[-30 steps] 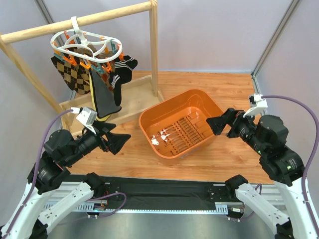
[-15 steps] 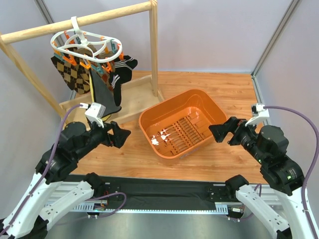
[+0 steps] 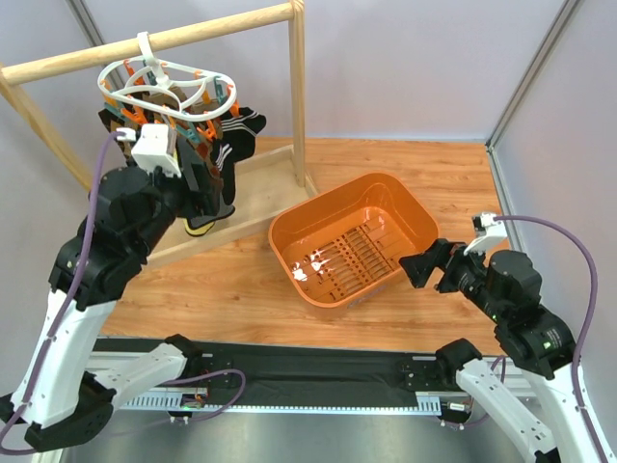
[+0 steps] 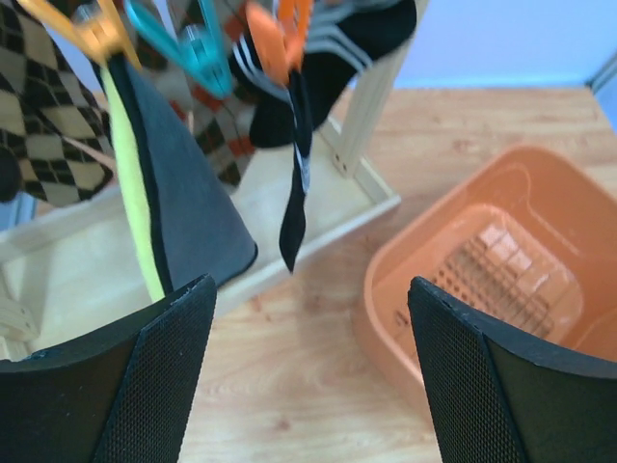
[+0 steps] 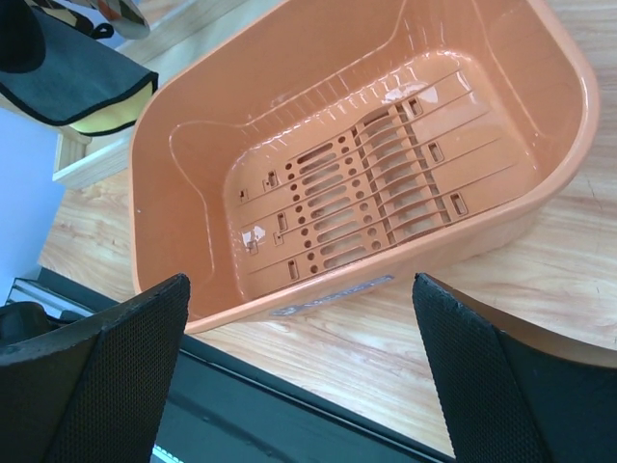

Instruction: Remove the socks clipped to the hanger

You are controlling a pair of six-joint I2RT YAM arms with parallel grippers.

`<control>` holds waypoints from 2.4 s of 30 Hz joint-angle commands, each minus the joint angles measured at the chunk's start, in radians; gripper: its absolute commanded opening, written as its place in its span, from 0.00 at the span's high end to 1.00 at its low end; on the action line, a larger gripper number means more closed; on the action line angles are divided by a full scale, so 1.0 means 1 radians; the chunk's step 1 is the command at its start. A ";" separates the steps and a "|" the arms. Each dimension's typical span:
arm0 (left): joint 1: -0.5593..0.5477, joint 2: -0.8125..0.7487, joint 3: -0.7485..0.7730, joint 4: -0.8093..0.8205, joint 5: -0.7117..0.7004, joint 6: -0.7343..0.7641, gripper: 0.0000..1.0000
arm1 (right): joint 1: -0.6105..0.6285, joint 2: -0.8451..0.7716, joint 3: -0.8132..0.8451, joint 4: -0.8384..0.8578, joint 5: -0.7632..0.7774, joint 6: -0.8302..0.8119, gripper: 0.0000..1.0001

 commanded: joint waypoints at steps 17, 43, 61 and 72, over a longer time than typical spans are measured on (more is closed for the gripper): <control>0.082 -0.043 -0.226 0.188 0.126 0.018 0.19 | 0.200 0.540 0.330 0.333 0.053 0.038 0.15; 0.120 -0.110 -0.550 0.673 0.229 0.029 0.27 | 0.429 1.241 1.088 0.779 -0.049 -0.290 0.22; 0.135 -0.012 -0.601 0.817 0.117 0.051 0.53 | 0.481 1.430 1.226 0.850 -0.076 -0.272 0.32; 0.148 -0.040 -0.639 0.811 0.212 0.021 0.99 | 0.496 1.481 1.285 0.835 -0.004 -0.254 0.35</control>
